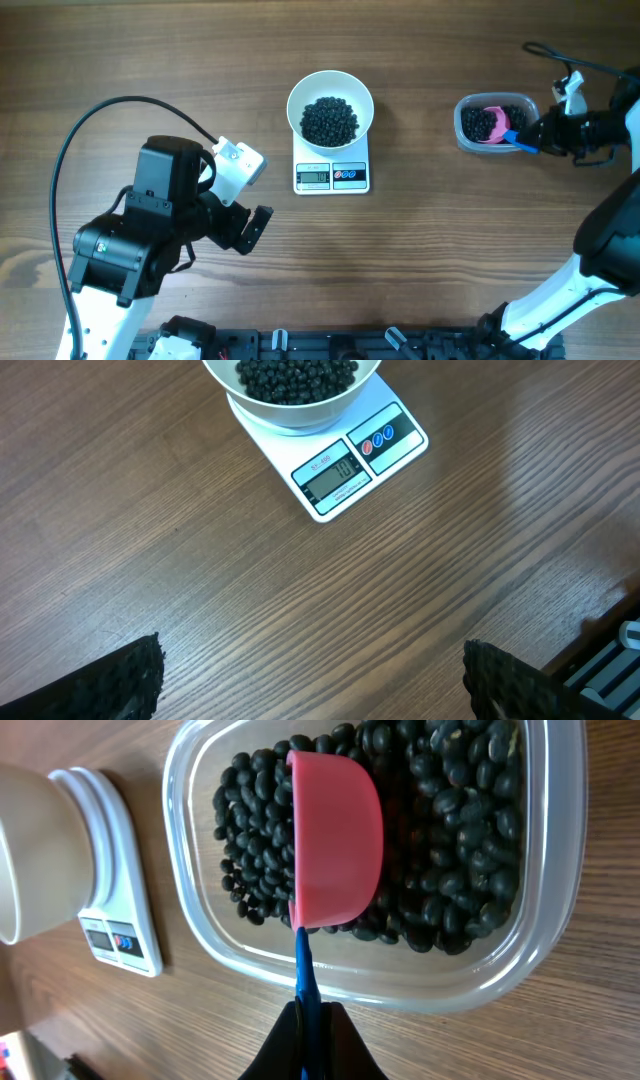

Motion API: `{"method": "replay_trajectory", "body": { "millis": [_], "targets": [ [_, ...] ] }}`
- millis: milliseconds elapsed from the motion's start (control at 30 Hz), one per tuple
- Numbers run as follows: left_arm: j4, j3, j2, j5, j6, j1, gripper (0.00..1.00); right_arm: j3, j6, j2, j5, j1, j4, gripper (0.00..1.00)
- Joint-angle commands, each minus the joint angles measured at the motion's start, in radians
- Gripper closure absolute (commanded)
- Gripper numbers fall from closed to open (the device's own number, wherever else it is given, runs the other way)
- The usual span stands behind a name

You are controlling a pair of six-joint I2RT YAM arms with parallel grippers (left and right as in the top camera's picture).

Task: Scoop item into bowl and weigh 150g on scale
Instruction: 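Scoop beans and lift the pink scoop out of the tub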

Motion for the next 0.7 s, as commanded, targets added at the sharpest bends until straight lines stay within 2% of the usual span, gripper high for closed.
{"method": "replay_trajectory", "body": {
  "millis": [0,200,667],
  "targets": [
    [0.003,0.018,0.000,0.016,0.021,0.007,0.00,-0.019,-0.040,0.024,-0.080,-0.045,-0.007,0.96],
    [0.003,0.018,0.000,0.016,0.020,0.007,0.00,-0.019,-0.040,0.024,-0.134,-0.098,-0.029,0.95],
    [0.002,0.018,0.000,0.016,0.020,0.007,0.00,-0.019,-0.095,0.024,-0.235,-0.105,-0.096,0.96]
  ]
}}
